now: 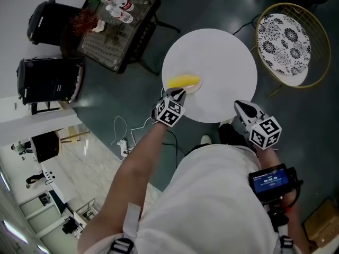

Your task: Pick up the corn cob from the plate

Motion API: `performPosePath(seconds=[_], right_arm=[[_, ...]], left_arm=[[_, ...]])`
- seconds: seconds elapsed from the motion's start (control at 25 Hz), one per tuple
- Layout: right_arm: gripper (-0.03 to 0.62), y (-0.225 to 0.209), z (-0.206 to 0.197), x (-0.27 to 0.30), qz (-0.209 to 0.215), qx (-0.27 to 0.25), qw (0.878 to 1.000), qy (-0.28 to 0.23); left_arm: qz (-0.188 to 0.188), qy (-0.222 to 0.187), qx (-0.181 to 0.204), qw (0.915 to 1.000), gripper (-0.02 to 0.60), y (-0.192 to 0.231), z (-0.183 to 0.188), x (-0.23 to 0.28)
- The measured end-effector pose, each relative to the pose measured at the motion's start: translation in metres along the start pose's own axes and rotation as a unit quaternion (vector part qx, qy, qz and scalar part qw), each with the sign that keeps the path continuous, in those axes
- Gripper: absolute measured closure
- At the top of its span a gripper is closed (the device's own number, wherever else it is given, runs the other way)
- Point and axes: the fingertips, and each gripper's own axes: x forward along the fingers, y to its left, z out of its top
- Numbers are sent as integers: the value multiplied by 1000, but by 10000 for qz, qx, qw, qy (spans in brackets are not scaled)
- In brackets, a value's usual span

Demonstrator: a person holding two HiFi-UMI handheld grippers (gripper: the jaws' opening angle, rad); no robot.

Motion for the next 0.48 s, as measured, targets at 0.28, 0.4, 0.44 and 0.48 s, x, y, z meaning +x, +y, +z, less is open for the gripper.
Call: performPosePath(seconds=[0.28,0.4,0.44,0.48], right_arm=[[586,-3,-1,0,-39,59,10000,70],[586,-3,-2,0,-34,104,9999,101],[586,-4,-2,0,-47,123,9999,103],[586,-5,-2,-1,-69,142,9998,104]], left_arm=[[129,567,489,9971,475,17,-16,17],[356,834,998,9909,445,26,-17,22],[454,920,1251,9868,440,29,-17,24],[527,1004,1490,9823,439,31,-17,25]])
